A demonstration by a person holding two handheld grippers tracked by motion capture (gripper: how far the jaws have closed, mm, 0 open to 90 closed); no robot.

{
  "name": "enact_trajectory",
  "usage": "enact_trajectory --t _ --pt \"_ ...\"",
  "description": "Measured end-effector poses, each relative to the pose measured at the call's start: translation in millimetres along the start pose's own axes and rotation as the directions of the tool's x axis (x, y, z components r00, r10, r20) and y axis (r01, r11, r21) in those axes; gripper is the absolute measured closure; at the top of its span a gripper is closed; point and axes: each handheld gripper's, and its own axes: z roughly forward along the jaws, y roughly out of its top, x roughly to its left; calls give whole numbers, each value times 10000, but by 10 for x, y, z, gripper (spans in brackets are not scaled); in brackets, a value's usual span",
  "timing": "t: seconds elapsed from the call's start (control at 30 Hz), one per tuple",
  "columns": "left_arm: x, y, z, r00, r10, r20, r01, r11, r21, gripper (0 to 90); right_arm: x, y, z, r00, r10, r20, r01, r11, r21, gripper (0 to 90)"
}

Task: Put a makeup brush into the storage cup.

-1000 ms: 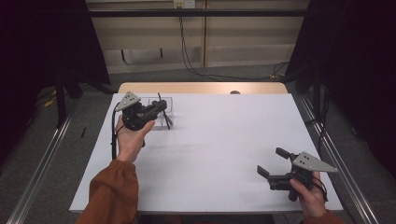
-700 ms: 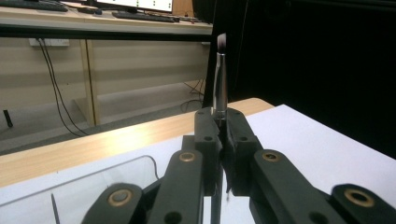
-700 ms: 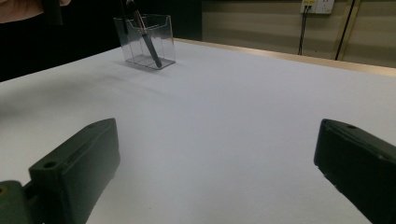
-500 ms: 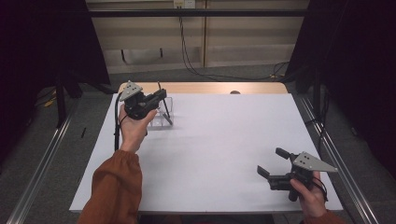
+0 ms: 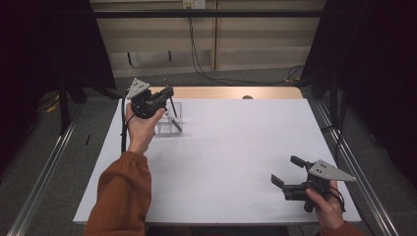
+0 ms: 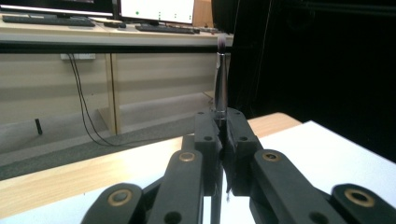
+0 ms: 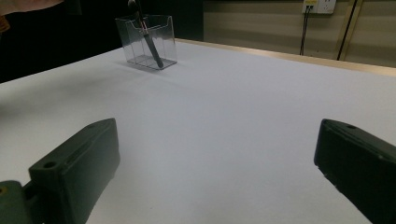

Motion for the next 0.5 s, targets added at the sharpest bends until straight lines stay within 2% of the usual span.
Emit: enact_trajectory --t 0.03,0.07,0.13,0.2,0.3,0.5 --pt "-19 0 7 9998 184 -21 -184 9998 49 854 0 1 0 10000 -25 8 25 10000 0 0" --pt "-25 -5 17 9998 172 72 -173 9998 94 854 1 1 -2 10000 -44 8 44 10000 0 0" --pt "-24 -18 33 9996 295 -41 -295 9995 147 854 0 -2 0 10000 3 21 -3 10000 11 0" --pt "-15 -34 54 9998 200 -77 -199 9997 134 854 -3 -2 -2 10000 -15 18 15 10000 33 0" --pt "-20 -51 84 9992 391 -129 -388 9990 232 854 -1 -4 -6 10000 -21 -8 21 10000 26 0" --pt "-12 -101 165 9981 536 -318 -523 9978 402 854 2 -7 1 10000 -19 -26 19 10000 53 0"
